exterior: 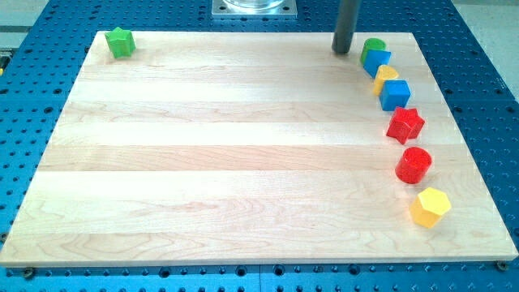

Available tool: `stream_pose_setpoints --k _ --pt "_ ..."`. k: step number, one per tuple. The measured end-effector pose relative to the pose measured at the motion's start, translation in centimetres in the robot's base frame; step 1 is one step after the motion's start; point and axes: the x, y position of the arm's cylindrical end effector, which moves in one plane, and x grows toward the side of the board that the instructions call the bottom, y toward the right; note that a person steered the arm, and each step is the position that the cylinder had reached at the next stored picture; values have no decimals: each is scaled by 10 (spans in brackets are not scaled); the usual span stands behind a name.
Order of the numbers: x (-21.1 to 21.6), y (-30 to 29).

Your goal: Move the red circle diagonally top left to the hexagon

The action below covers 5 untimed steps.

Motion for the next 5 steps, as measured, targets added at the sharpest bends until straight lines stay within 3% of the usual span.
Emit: stream_pose_setpoints --k 1,2,3,4,5 --pt "-15 25" --pt "15 132" --pt "161 109" --pt "273 69" --pt "294 77"
